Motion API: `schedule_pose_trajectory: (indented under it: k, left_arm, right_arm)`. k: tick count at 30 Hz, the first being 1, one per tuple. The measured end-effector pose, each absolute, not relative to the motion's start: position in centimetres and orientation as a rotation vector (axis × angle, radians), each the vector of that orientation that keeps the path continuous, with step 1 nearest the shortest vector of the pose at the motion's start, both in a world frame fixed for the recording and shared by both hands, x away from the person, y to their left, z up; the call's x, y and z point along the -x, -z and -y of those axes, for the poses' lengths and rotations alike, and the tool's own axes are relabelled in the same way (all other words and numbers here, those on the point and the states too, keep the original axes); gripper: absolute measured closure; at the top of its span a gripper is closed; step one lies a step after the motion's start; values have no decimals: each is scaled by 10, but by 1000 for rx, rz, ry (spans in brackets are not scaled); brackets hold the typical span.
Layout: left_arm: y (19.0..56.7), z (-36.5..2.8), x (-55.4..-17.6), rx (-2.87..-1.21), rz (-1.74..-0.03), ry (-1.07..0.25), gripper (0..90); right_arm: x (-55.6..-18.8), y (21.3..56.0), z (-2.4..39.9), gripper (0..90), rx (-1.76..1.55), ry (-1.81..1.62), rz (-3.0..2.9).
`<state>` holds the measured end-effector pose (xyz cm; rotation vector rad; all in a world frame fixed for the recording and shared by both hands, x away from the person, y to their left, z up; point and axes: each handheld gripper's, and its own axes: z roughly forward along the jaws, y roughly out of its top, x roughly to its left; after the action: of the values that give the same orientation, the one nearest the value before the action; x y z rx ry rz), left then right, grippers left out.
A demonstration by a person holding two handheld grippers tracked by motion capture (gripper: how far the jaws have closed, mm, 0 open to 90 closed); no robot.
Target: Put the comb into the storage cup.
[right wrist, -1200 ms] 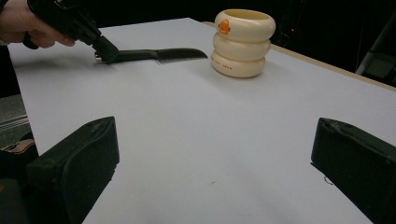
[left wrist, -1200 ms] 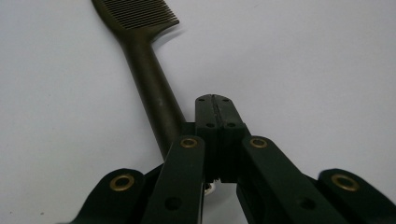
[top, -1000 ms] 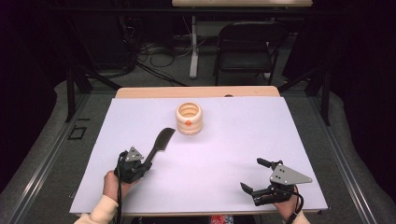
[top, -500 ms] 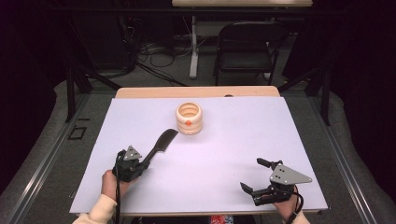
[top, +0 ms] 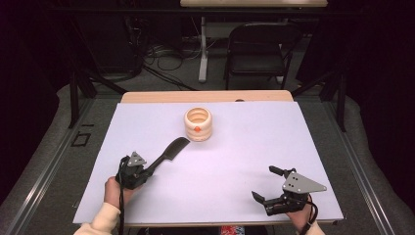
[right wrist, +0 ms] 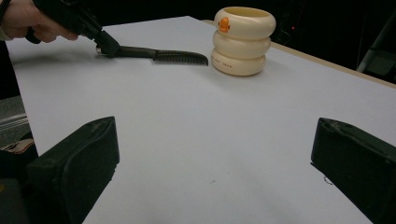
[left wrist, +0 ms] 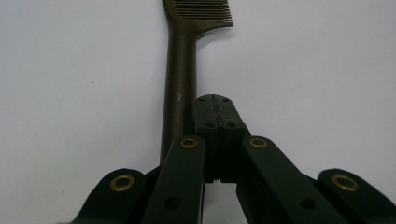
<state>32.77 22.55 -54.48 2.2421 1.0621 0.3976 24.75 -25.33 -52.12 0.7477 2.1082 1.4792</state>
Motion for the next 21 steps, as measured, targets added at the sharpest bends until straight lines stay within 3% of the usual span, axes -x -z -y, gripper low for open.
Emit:
schedule_pose_trajectory:
  k: [21]
  left_arm:
    - [543,-230,-332,-2249,-1075,-430,900]
  right_arm:
    - [-248,522,252,4,-752,-1468,-2119]
